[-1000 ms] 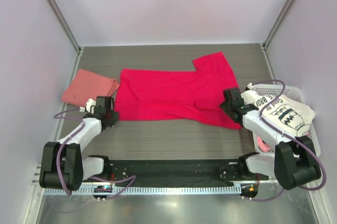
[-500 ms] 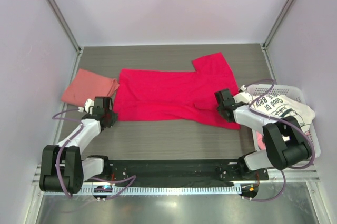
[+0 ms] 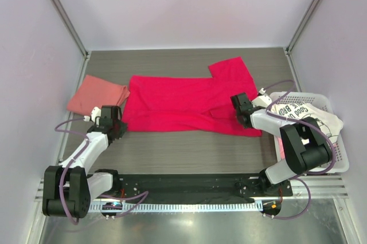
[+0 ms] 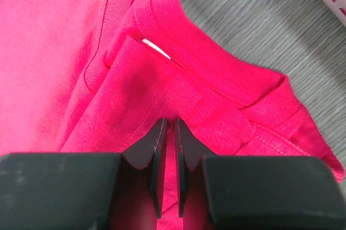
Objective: Fold and stack the t-shirts
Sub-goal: Fold the tshirt
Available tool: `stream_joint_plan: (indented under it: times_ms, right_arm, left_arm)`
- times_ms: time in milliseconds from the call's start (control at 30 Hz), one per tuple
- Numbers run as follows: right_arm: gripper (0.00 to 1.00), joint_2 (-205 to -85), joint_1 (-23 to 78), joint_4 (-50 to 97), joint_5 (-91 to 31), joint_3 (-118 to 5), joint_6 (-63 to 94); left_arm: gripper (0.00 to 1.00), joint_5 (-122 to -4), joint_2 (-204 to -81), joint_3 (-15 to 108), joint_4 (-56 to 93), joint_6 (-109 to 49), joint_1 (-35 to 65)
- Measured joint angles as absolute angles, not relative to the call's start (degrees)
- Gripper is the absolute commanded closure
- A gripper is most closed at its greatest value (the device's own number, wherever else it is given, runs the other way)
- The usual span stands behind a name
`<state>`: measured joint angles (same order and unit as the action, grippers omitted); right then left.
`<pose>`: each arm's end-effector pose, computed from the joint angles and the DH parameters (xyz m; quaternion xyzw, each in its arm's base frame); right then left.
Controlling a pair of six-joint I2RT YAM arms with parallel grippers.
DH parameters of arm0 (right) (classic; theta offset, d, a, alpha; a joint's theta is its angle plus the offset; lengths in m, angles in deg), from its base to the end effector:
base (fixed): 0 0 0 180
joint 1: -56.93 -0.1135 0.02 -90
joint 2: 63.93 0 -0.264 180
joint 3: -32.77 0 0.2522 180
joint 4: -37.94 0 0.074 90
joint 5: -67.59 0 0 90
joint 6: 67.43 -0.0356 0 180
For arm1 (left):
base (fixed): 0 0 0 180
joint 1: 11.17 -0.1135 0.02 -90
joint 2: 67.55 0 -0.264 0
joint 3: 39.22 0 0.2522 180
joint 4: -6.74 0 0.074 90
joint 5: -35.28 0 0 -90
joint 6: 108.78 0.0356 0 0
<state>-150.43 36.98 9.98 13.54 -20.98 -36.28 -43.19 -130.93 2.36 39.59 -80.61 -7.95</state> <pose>0.2574 0.0712 0.1509 0.3800 0.8418 -0.0781 0.3753 0.1990 -0.0041 0.1670 -0.4906 0.8117 -0.0817 0.3062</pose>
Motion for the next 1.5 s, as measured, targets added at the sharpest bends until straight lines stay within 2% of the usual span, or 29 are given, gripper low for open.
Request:
stream_joint_plan:
  times_ms: [67,200,267,433,700,767,833,933,967,1033,1067,1167,1500]
  right_arm:
    - [0.86,-150.4,37.0,10.0,13.6,-21.0,-36.1]
    - [0.97,-150.4,37.0,9.9,14.2,-21.4,-35.7]
    - [0.97,-150.4,37.0,9.8,14.4,-21.9,-35.4]
    - [0.70,-150.4,37.0,9.8,15.8,-23.2,-34.3]
    - [0.62,-153.5,37.0,9.6,16.0,-24.4,-33.5]
    - [0.55,-154.2,37.0,9.6,15.8,-24.4,-33.5]
    - [0.54,-154.2,37.0,9.6,15.7,-24.4,-33.6]
    - [0.64,-154.2,37.0,10.1,15.8,-24.2,-33.5]
    - [0.72,-154.2,37.0,10.4,15.8,-24.0,-33.5]
    - [0.79,-154.2,37.0,10.7,15.8,-23.9,-33.2]
    - [0.88,-154.2,37.0,10.8,15.9,-23.9,-33.2]
    - [0.99,-154.2,37.0,11.0,16.0,-23.9,-33.0]
    - [0.99,-149.5,37.0,9.2,16.9,-26.3,-31.5]
  left_arm:
    - [1.00,-43.1,-130.7,2.4,39.7,-80.2,-8.0]
    - [1.00,-42.9,-130.7,2.4,40.0,-79.8,-8.0]
    - [1.00,-42.7,-130.7,2.4,40.2,-79.8,-8.0]
    - [1.00,-42.7,-130.6,2.4,40.5,-79.6,-8.0]
    - [1.00,-42.6,-129.9,2.4,41.0,-79.4,-8.0]
    - [1.00,-42.5,-129.8,2.4,41.1,-79.3,-8.0]
    - [1.00,-42.4,-129.6,2.4,41.2,-79.3,-8.0]
    - [1.00,-42.4,-129.5,2.4,41.4,-79.1,-8.1]
    - [1.00,-42.3,-129.5,2.4,41.4,-79.0,-8.1]
    - [1.00,-42.3,-129.5,2.4,41.4,-78.8,-8.3]
    - [1.00,-42.3,-129.5,2.4,41.4,-78.7,-8.3]
    - [1.00,-42.3,-129.5,2.4,41.4,-78.5,-8.3]
    - [1.00,-42.3,-129.5,2.4,41.6,-78.3,-8.3]
